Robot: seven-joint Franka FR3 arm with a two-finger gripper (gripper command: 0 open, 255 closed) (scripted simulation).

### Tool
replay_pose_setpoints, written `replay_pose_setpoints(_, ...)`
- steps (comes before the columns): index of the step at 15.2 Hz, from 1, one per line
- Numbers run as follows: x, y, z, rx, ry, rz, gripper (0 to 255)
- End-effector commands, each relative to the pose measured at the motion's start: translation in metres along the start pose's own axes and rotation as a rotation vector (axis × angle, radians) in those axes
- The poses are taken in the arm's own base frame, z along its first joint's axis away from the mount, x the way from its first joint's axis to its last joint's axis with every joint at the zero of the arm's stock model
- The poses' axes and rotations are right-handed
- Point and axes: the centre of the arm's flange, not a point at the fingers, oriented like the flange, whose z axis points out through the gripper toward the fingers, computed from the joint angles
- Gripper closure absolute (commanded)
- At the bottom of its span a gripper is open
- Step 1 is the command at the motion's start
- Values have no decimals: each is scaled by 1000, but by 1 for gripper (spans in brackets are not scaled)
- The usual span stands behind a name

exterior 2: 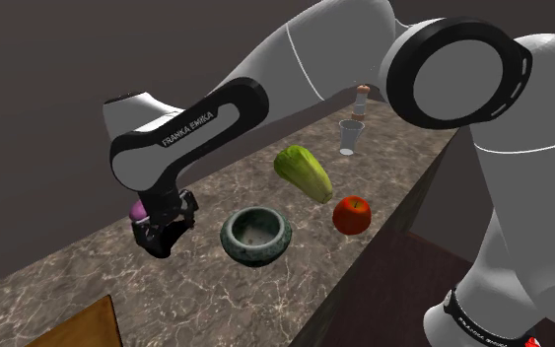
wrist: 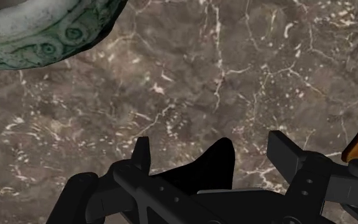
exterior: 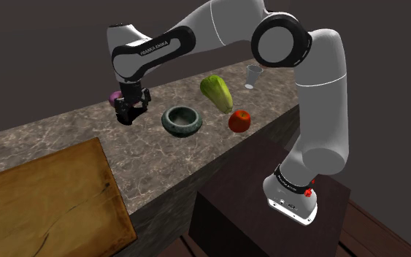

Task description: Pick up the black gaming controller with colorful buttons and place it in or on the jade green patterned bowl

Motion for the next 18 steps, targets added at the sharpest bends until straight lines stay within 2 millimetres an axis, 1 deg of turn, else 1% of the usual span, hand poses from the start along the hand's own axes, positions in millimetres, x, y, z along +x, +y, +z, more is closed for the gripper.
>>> replay_pose_setpoints(1,0,0,4,0,1,0,0)
replay_pose_setpoints(7,0,0,4,0,1,0,0)
replay_pose_setpoints(8,0,0,4,0,1,0,255)
replay_pose_setpoints(17,0,0,4,0,1,0,255)
replay_pose_setpoints(18,0,0,4,0,1,0,0)
